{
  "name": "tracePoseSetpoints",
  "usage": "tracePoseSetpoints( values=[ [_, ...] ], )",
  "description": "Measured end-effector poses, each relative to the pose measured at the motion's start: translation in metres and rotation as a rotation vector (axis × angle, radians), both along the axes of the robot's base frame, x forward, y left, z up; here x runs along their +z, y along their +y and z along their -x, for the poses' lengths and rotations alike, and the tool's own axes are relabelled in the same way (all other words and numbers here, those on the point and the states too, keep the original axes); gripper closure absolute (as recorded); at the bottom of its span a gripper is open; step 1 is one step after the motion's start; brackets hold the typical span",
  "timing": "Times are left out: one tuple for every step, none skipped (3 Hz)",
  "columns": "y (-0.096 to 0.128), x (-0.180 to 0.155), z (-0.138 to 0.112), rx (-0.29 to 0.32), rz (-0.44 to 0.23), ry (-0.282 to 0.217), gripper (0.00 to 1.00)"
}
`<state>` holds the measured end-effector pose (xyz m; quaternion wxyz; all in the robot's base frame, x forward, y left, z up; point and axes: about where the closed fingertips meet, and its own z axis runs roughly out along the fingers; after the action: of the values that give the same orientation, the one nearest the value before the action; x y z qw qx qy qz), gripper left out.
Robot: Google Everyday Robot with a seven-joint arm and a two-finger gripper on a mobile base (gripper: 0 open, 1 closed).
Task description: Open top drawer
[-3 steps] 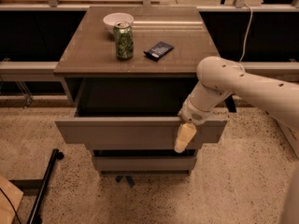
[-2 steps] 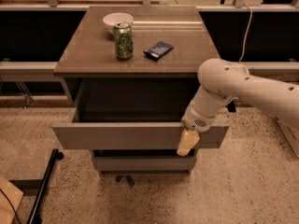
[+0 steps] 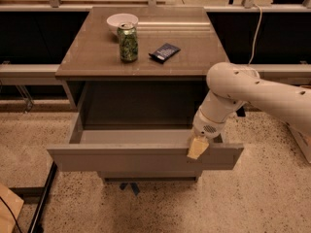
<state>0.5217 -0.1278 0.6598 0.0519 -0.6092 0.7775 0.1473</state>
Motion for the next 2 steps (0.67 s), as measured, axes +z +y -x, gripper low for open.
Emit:
tracePoseSetpoints(
  values=[
    [0.0075, 0.0003, -0.0033, 0.034, 0.017, 0.011, 0.41],
    [0.0075, 0.0003, -0.0032, 0.034, 0.017, 0.011, 0.16]
  ],
)
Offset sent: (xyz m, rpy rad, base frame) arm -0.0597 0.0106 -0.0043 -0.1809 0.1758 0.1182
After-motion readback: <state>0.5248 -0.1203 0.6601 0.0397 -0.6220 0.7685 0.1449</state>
